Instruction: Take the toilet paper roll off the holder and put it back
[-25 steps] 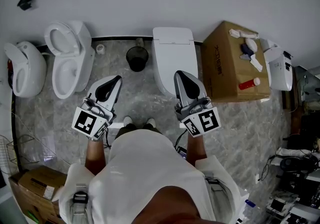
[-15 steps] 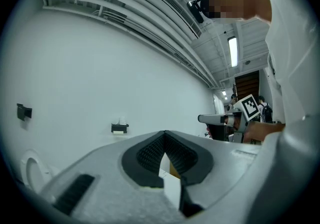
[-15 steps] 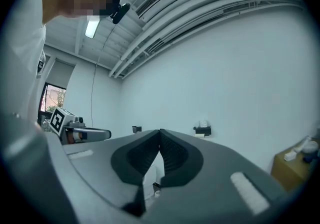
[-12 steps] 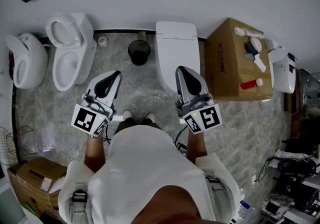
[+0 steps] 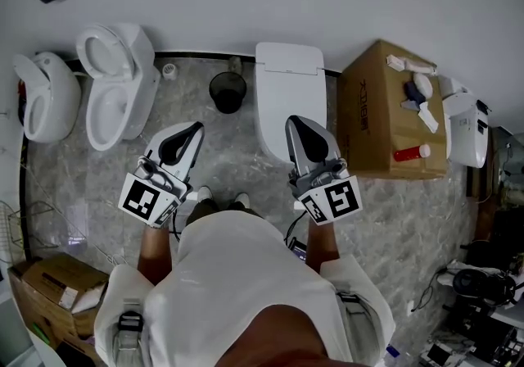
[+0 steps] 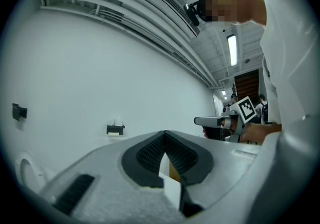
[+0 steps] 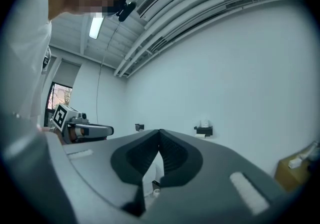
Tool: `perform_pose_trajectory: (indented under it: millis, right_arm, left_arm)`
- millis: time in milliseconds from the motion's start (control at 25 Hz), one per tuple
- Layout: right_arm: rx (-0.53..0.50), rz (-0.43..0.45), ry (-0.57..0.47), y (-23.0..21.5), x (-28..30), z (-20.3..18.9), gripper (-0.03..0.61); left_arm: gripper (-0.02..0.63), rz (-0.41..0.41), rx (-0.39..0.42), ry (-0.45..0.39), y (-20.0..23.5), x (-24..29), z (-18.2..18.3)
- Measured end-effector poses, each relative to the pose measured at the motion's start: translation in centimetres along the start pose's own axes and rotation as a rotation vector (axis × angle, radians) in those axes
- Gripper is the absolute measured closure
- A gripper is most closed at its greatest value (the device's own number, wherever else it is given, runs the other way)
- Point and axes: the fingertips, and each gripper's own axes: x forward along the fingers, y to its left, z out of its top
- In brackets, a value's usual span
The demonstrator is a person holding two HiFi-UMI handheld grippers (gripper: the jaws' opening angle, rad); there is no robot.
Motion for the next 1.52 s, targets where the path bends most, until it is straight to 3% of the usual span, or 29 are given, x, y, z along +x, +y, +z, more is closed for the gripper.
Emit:
perform_pose_trajectory:
  millis: [240, 440, 720, 1120, 1360, 1520]
  right_arm:
    - [0.013, 0.008, -0.012, -3.1, 0.2, -0.2, 0.569]
    - [0.024, 0.011, -0.010, -5.0, 2.8, -0.9, 0.569]
    - [0.005, -0.045, -0.001, -8.2, 10.6, -2.1, 0.569]
    - [-0.039, -0.142, -0.024, -13.1, 28.3, -0.2, 0.568]
    - [-0.015, -0.138, -0.002, -16.6, 33.3, -1.2, 0.568]
    - [-0.016, -0.114, -0.025, -19.1, 35.2, -0.8, 0.568]
  left_arm:
    - [0.611, 0.017, 0.007, 0.021, 0.1, 2.8, -0.9]
    - [0.611, 0.027, 0.010, 0.025, 3.1, 4.6, -1.2]
    - [0.611, -0.008, -0.015, 0.001, 11.7, 8.8, -2.8]
    - [0.611, -0.078, -0.025, -0.031, 30.0, 16.3, -0.7]
    - [0.611, -0.106, -0.022, 0.003, 33.5, 20.8, -1.2]
    - [0.611, -0.076, -0.012, 0.006, 34.1, 22.9, -0.7]
